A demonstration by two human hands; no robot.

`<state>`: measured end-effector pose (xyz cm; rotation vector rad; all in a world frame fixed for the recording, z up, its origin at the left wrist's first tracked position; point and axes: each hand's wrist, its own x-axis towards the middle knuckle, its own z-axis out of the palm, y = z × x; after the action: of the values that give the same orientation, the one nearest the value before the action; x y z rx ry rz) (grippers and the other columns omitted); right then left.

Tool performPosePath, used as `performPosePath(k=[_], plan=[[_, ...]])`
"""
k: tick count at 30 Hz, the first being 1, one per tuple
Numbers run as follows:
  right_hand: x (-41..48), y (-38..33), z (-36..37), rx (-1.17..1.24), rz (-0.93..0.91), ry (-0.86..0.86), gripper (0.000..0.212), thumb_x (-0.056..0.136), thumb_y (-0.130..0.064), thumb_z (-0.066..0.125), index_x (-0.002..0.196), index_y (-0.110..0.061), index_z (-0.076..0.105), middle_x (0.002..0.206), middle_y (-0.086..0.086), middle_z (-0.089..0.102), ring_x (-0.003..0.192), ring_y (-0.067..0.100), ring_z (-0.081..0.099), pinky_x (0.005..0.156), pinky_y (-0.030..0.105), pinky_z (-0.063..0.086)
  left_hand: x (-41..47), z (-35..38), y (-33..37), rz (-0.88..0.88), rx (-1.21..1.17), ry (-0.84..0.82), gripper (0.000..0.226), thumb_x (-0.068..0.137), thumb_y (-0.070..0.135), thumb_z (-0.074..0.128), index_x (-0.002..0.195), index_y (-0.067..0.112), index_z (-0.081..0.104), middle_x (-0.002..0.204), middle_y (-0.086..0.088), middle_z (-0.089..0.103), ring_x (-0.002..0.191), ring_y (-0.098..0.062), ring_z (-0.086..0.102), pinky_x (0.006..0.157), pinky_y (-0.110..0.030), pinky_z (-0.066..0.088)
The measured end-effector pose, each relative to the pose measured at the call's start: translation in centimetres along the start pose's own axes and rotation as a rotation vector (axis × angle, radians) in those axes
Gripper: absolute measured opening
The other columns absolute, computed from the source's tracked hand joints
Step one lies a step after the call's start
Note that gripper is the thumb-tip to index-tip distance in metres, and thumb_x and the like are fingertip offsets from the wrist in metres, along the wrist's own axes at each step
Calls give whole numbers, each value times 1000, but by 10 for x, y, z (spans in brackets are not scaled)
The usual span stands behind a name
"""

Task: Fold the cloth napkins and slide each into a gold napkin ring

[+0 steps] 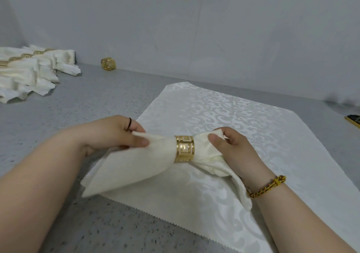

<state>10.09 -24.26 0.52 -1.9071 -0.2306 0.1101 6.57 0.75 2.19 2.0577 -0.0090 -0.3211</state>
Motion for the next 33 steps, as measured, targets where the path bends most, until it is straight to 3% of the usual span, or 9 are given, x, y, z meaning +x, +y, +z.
performPosePath(k=[4,9,12,17,21,23,27,30,33], plan=[[1,1,0,-3,-12,58,14,91,-24,52,81,-17,57,71,1,58,62,13,53,52,15,41,13,9,3,-5,-188,268,11,75,20,73,80,26,65,66,9,67,54,-3,62,54,-12,47],[2,1,1,-98,-3,83,23,93,-28,47,83,-9,56,75,4,56,66,15,51,56,17,39,12,37,10,243,47,706,31,81,8,65,102,29,56,86,15,52,70,5,49,59,6,33],[0,3,-1,-149,21,73,26,94,-29,46,85,-6,52,80,9,50,71,18,46,60,24,35,8,40,10,296,94,660,37,80,6,66,105,31,55,89,19,54,69,10,51,62,6,33],[-8,-4,2,-99,120,-77,21,90,-30,53,107,-20,47,107,4,60,86,17,60,69,23,47,-8,29,3,83,-127,495,52,81,7,66,128,17,47,103,11,57,82,2,51,63,-5,38],[-13,-13,2,-451,2,-21,35,87,-34,54,119,-24,44,115,-4,54,100,14,55,87,32,49,-25,26,-2,-5,-62,451,59,80,18,69,133,17,42,110,4,53,87,-6,53,73,-18,40],[-13,-21,2,-725,-173,35,54,84,-38,56,133,-24,37,135,-4,42,126,18,35,107,33,28,-30,30,-4,8,-4,436,62,79,19,70,133,18,41,106,5,53,91,-10,53,78,-20,38],[-8,-36,15,-1137,-397,-181,70,81,-41,61,140,-22,28,147,-5,28,140,16,9,113,34,-5,-36,42,-8,59,-19,461,67,79,17,70,137,19,37,115,1,52,94,-10,53,83,-20,37],[-4,-34,26,-1191,-370,-222,52,81,-31,60,128,-20,41,126,-2,49,133,19,27,114,39,-4,-37,43,-2,146,374,513,67,80,33,67,138,28,33,139,7,39,125,-11,39,100,-21,26],[-4,-26,29,-1118,-397,-161,45,82,-30,58,124,-22,44,117,-4,55,124,16,35,113,37,0,-27,49,17,290,790,454,70,80,49,61,140,31,30,144,13,33,133,-7,25,107,-21,6]])
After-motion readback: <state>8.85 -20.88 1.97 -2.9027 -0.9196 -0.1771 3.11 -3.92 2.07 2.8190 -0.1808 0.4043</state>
